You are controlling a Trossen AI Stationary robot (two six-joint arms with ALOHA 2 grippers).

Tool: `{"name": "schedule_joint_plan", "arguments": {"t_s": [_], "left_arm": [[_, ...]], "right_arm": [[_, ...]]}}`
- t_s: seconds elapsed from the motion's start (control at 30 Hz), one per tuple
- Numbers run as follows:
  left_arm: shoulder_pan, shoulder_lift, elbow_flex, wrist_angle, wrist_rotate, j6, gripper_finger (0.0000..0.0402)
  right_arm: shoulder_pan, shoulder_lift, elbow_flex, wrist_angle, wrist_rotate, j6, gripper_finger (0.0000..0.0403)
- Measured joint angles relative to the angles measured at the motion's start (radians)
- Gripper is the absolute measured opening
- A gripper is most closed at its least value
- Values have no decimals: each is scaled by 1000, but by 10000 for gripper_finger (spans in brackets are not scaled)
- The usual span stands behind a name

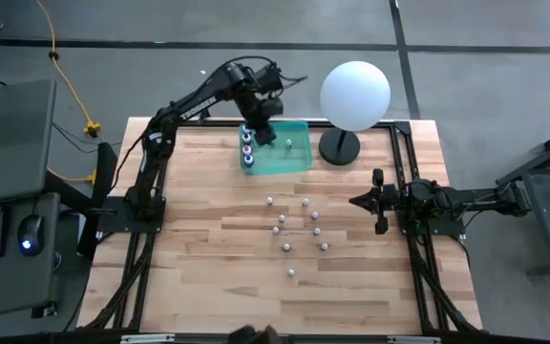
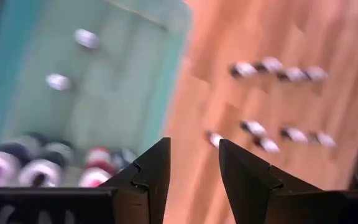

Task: Pick & Place food coloring
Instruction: Put the small brown food coloring bottle into the green bin

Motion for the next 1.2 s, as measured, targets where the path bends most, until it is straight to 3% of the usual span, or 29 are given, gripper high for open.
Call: {"name": "schedule_joint_plan", "arguments": {"t_s": [0.4, 0.87, 1.07, 1.2], "left_arm": [[-250, -90, 0, -46, -38, -100, 133], [-629, -93, 0, 66, -328, -444, 133], [-748, -77, -20, 150, -439, -438, 133], [-802, -79, -135, 257, -483, -329, 133]], "right_arm": [[0, 0, 0, 0, 0, 1, 0], [0, 0, 0, 0, 0, 0, 0], [0, 0, 0, 0, 0, 0, 0], [0, 0, 0, 1, 0, 0, 0]]}}
